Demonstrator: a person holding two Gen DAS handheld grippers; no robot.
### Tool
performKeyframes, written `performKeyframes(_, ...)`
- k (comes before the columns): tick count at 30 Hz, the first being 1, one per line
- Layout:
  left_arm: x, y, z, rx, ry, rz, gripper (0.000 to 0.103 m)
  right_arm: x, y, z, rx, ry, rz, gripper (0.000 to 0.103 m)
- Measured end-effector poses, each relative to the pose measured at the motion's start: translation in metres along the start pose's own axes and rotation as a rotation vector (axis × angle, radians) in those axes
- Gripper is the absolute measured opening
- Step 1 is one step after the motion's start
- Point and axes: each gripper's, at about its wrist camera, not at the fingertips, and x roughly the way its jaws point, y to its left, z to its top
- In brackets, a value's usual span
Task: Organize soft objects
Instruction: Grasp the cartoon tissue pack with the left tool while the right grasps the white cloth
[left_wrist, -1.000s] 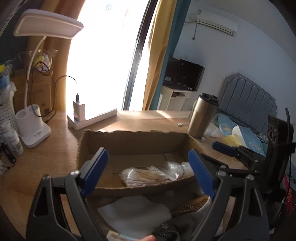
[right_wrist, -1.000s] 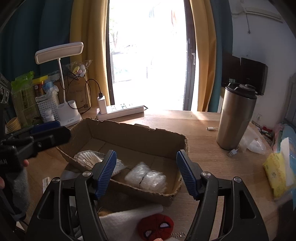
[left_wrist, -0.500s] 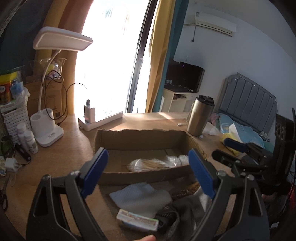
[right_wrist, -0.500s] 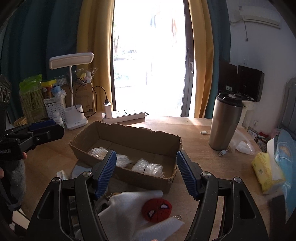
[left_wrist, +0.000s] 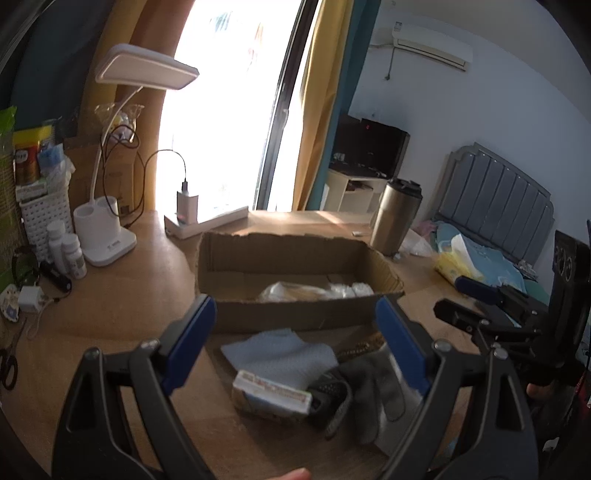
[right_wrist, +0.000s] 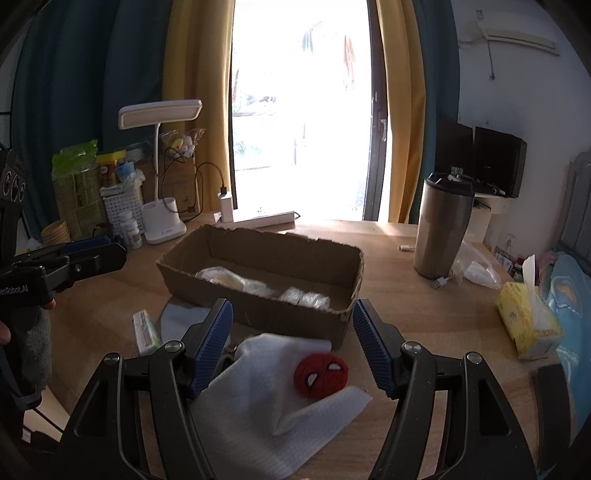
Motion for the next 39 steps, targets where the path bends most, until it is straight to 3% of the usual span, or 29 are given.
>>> performKeyframes(17, 0.007, -0.008, -0.042, -0.030, 0.106, -0.034, 0.090, 0.003, 0.014, -0.043, 0.000, 0.096, 0.059, 0.071)
performKeyframes(33, 0.018, -0.001, -0.068, -0.022, 0.186, -0.002, 0.090, 0.025, 0.025, -0.061, 0.013, 0.173, 0.128, 0.071)
performKeyframes(39, 0.031, 0.007, -0.071, -0.009, 0.212, 0.060, 0.090, 0.034, 0.027, -0.064, 0.041, 0.196, 0.188, 0.070)
